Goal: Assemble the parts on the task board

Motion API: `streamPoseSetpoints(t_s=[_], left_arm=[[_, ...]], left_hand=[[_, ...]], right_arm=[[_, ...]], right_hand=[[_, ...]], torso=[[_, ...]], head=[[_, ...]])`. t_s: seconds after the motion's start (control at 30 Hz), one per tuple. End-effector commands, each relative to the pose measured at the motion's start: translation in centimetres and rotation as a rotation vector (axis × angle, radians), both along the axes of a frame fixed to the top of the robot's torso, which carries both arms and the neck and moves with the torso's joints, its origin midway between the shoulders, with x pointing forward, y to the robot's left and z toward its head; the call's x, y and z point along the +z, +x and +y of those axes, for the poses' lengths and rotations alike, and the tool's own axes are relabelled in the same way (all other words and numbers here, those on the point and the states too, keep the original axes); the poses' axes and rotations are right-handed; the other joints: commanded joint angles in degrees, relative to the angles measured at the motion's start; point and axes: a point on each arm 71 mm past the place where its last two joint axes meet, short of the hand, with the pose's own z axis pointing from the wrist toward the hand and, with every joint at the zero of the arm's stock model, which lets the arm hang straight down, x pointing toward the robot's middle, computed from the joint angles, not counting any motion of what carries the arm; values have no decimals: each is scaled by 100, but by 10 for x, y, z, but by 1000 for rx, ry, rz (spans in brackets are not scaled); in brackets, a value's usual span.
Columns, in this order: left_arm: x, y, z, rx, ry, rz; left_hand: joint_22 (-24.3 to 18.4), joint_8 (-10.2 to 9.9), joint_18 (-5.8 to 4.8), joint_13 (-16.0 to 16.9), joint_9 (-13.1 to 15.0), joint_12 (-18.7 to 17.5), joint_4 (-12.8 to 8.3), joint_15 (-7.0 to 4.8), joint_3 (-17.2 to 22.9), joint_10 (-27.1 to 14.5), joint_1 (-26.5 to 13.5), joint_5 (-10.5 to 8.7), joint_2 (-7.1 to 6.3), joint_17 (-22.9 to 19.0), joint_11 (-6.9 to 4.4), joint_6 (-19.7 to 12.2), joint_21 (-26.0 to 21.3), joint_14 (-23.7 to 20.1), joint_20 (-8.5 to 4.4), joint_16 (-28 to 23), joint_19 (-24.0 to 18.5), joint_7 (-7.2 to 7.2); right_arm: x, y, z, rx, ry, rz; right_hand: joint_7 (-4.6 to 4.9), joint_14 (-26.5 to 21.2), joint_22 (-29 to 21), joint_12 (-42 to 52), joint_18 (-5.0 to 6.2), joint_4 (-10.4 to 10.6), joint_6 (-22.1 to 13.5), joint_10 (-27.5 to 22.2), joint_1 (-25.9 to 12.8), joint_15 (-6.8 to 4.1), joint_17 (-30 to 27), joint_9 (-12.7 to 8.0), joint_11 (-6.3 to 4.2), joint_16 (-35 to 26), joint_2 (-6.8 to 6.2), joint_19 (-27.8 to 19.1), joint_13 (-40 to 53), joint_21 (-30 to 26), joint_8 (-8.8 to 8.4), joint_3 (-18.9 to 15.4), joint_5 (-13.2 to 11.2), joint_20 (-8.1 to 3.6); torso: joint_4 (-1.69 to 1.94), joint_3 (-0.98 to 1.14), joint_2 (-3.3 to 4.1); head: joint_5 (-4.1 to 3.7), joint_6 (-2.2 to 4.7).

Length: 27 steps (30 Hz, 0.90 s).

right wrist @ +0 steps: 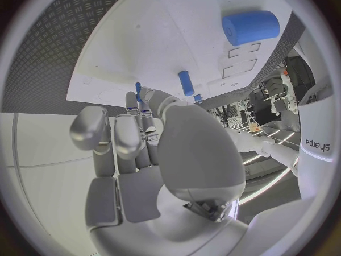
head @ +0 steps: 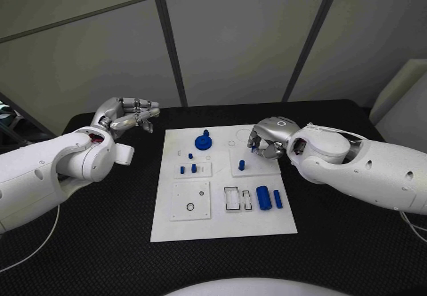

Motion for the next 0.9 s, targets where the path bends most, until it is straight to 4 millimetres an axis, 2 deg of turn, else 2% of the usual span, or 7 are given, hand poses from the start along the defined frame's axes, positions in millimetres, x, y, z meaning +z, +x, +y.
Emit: streamPoseSetpoints(t_s=[0.03, 0.17, 0.33, 0.47, 0.67, 0.83, 0.9], left_arm=[[1, 0, 0, -3, -7, -11], [1, 0, -1, -5, -8, -9], [-1, 0, -3, -9, -9, -5], [-2, 0, -6, -15, -11, -2], [-3, 0, -10, -24, -16, 0], [-3, 0, -17, -43, -23, 1], [-3, 0, -18, -48, -24, 1]], left_hand=[[-7, -8, -14, 6, -5, 39, 4, 4, 41, -36, 3, 19, 24, -5, 13, -17, -33, 19, 1, -40, 49, 24], [-10, -10, -14, 6, -7, 40, 4, 6, 42, -42, 0, 21, 22, -6, 16, -22, -37, 16, 2, -44, 49, 26], [-13, -11, -15, 7, -8, 42, 6, 8, 46, -47, -2, 24, 26, -8, 18, -26, -42, 13, 3, -47, 50, 29], [-16, -11, -15, 8, -8, 44, 10, 10, 48, -52, -8, 25, 30, -9, 20, -28, -46, 11, 4, -50, 51, 31], [-18, -11, -16, 8, -9, 45, 12, 11, 49, -55, -12, 27, 30, -10, 22, -30, -48, 10, 5, -52, 51, 33], [-19, -11, -16, 9, -9, 45, 13, 12, 48, -56, -14, 27, 30, -10, 22, -31, -49, 10, 6, -52, 51, 34], [-20, -11, -16, 9, -9, 46, 15, 13, 48, -57, -17, 28, 30, -10, 23, -32, -51, 10, 6, -53, 52, 35]], right_arm=[[9, -7, 3, 17, 60, -46], [15, -18, 9, 44, 97, -39], [26, -43, 35, 138, 167, -32], [30, -52, 52, 190, 205, -18], [31, -61, 76, 254, 229, 6], [14, -68, 90, 284, 240, 60], [6, -69, 96, 293, 244, 79]], right_hand=[[20, 198, 21, -23, -38, -27, 5, 40, -5, -44, 12, 2, 9, 41, -13, 10, 9, 46, -2, 3, -2, -33], [22, 200, 39, -26, -41, -29, 5, 38, -7, -44, 30, 2, 9, 54, -18, 14, 9, 60, -3, 2, -3, -32], [24, 201, 51, -28, -42, -30, 6, 38, -8, -45, 44, 3, 11, 64, -19, 16, 10, 69, -2, 2, -1, -33], [37, 199, 64, -40, -43, -28, 1, 32, -20, -45, 45, 2, 17, 70, -22, 14, 11, 82, -8, 0, 5, -33], [49, 194, 72, -59, -43, -34, -14, 20, -21, -43, 43, 0, 25, 76, -21, 7, 12, 93, -19, 6, 22, -31], [53, 193, 80, -66, -44, -37, -19, 17, -21, -41, 48, -1, 28, 81, -19, 5, 13, 101, -23, 9, 28, -30], [59, 190, 84, -75, -44, -45, -25, 13, -16, -39, 48, -2, 32, 86, -16, 0, 14, 106, -29, 15, 41, -29]], torso=[[-12, 0, -3], [-2, -2, -3], [4, 4, -1], [12, -13, 6], [14, -16, 11], [12, -33, 18], [1, -16, 19]], head=[[4, 3], [13, 15], [90, 35], [161, 28], [358, -24], [538, -68], [635, -104]])
